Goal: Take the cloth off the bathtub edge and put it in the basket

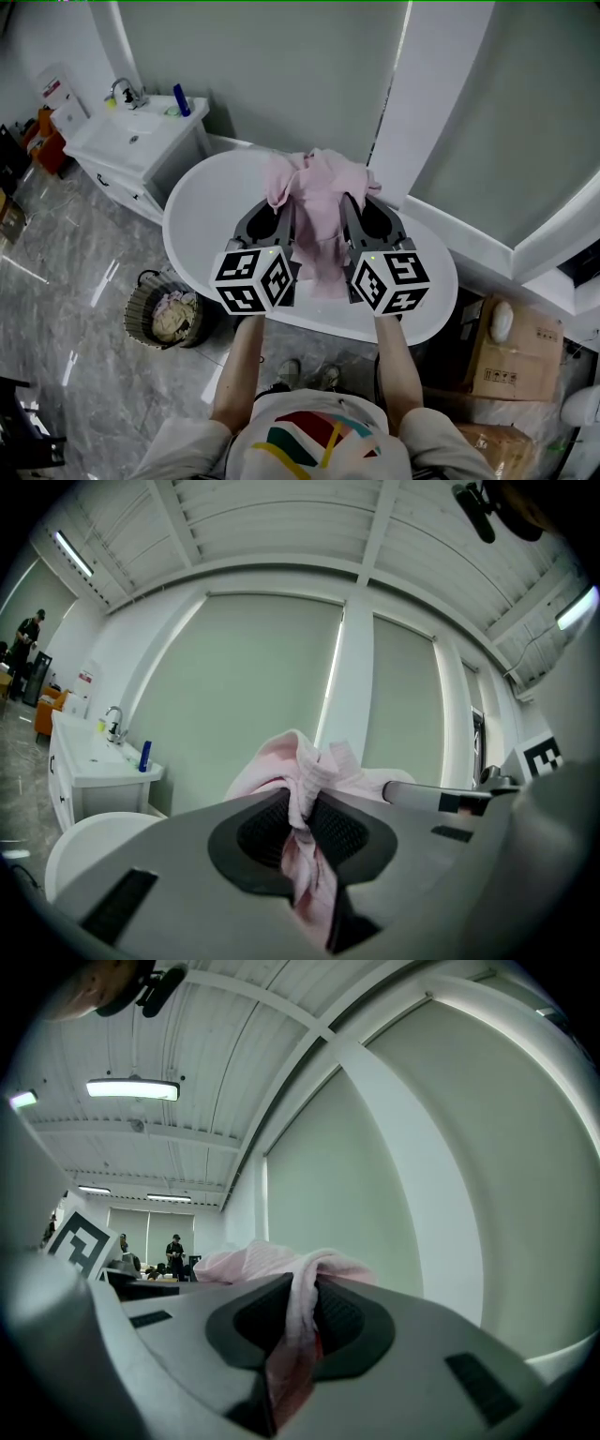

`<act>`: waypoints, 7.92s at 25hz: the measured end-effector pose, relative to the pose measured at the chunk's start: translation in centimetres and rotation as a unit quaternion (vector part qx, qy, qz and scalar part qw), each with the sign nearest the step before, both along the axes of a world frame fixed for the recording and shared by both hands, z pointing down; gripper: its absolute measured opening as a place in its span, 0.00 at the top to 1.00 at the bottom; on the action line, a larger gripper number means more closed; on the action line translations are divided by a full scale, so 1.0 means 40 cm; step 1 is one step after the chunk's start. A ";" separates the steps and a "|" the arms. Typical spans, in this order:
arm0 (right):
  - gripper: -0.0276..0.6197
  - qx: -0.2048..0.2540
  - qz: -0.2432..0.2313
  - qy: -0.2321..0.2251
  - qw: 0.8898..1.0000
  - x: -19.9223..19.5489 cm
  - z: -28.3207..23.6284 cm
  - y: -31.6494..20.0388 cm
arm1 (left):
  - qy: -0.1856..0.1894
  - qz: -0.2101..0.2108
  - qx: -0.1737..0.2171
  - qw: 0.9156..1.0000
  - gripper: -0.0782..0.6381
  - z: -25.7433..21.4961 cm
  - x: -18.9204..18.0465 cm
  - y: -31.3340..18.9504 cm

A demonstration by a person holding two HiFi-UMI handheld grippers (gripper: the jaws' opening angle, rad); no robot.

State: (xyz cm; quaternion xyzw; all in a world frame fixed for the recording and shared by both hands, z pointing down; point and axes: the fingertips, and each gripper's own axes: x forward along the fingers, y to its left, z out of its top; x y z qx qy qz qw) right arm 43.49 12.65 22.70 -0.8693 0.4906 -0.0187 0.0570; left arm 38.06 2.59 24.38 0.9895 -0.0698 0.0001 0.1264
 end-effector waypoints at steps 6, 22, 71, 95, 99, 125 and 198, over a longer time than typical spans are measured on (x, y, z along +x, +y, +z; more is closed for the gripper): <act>0.85 -0.009 -0.021 -0.011 1.000 0.024 0.024 -0.002 | -0.009 -0.031 0.006 0.999 0.79 0.017 0.002 0.011; 0.85 0.018 -0.213 -0.007 0.977 -0.197 -0.010 -0.208 | -0.001 -0.217 0.019 0.976 0.79 -0.003 -0.295 -0.112; 0.85 -0.014 -0.523 -0.014 0.852 -1.143 0.027 -1.187 | -0.007 -0.495 0.016 0.869 0.79 0.028 -1.283 -0.944; 0.85 -0.051 -0.515 -0.019 0.855 -1.184 0.110 -1.371 | -0.028 -0.488 -0.013 0.873 0.79 0.109 -1.322 -1.128; 0.85 -0.063 -0.518 -0.018 0.853 -1.198 0.140 -1.402 | -0.044 -0.487 -0.017 0.872 0.79 0.139 -1.336 -1.158; 0.85 -0.268 -0.525 -0.011 0.808 -1.163 0.713 -1.488 | -0.215 -0.426 -0.128 0.869 0.79 0.700 -1.273 -1.265; 0.94 0.090 -0.425 0.097 0.895 -1.107 -0.077 -1.136 | -0.030 -0.558 0.182 0.809 0.87 -0.133 -1.330 -0.884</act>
